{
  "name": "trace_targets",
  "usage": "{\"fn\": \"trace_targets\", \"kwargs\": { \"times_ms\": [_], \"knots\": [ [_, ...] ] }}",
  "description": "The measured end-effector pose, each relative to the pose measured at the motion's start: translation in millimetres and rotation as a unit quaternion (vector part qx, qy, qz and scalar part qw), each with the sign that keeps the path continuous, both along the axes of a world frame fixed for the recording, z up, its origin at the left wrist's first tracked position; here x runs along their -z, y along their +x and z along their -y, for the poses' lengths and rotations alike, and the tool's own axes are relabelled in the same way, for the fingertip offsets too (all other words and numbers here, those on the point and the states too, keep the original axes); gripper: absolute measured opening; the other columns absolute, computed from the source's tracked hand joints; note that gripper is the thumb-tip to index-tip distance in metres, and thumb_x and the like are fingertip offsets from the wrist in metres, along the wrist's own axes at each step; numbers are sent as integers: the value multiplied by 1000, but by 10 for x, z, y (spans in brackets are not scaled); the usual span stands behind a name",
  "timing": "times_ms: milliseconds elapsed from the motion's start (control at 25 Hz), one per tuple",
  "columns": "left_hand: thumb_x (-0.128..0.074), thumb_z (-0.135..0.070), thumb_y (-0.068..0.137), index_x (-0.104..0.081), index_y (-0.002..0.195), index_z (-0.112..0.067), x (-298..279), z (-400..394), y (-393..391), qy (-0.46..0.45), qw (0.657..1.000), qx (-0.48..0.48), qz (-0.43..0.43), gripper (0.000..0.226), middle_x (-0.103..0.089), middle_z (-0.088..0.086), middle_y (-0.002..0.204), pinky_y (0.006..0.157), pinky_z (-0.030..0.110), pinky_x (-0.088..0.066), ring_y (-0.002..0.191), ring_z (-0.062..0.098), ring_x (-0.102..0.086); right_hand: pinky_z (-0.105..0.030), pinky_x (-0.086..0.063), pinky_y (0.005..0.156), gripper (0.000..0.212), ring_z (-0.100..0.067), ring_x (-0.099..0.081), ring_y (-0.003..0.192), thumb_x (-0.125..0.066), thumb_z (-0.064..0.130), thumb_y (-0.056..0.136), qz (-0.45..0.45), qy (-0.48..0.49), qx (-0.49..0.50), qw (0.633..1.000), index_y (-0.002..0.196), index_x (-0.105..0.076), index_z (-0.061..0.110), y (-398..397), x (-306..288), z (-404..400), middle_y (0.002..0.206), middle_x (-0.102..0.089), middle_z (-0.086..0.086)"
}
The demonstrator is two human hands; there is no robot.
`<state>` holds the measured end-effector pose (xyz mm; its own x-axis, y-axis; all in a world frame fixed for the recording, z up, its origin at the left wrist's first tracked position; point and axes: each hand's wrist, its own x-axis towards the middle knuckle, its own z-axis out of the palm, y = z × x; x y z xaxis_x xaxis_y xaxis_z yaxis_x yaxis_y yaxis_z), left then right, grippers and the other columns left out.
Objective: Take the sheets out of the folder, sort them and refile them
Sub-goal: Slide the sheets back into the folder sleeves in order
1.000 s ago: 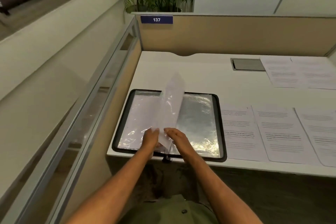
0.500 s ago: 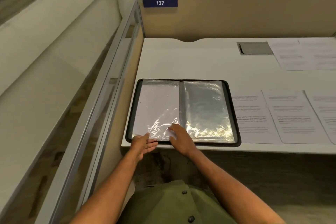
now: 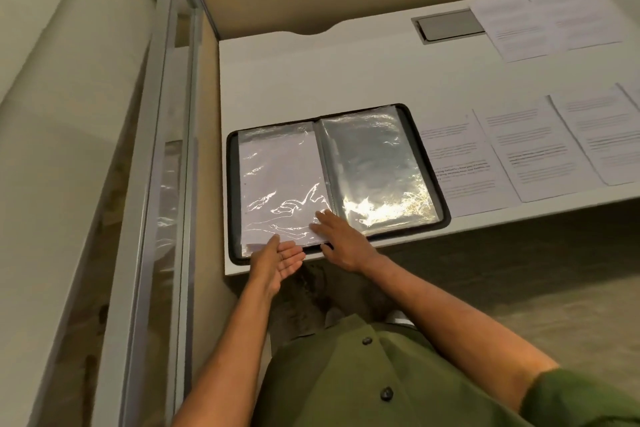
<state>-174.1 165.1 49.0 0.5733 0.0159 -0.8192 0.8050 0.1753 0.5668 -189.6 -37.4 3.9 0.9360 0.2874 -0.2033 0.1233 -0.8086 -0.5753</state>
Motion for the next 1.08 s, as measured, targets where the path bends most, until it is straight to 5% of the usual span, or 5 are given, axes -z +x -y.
{"fn": "trace_targets", "kwargs": {
  "times_ms": [200,400,640,800,1080],
  "knots": [
    [-59,-25,103,-68,126,-15,-16,398,150,139,973,80,169,27,-72,2,119,102,42,-55,110,22,-69,-41,-26,127,47,-21,-28,155,-52,19,104,0,34,13,999,152,-52,17,-11,-105,170,166,-38,-5],
    [-56,-28,103,-66,134,-17,49,831,298,284,850,331,295,35,-65,1,137,104,31,-44,125,21,-60,-38,-34,121,34,-22,-47,141,-56,19,102,58,-2,85,995,133,-68,13,-177,-128,730,147,-60,-6],
    [-61,-33,96,-75,115,-27,143,1753,435,351,768,420,332,24,-66,-4,133,105,39,-43,125,22,-57,-46,-41,118,32,-21,-52,137,-58,23,101,64,-39,186,980,130,-70,18,-204,-106,1715,144,-62,-3],
    [-61,-38,99,-69,124,-29,56,2657,538,357,748,448,337,28,-58,-3,145,112,44,-39,134,23,-51,-37,-37,118,34,-19,-51,135,-51,35,106,70,-24,239,968,133,-66,21,-234,-230,2497,143,-61,-1],
    [-57,-46,102,-50,147,-24,-146,4215,645,349,730,458,369,51,-41,0,161,119,41,-32,146,22,-39,-43,-26,124,44,-24,-36,151,-56,36,106,75,-28,299,951,146,-55,20,-209,-320,4044,159,-47,-3]
  ]
}}
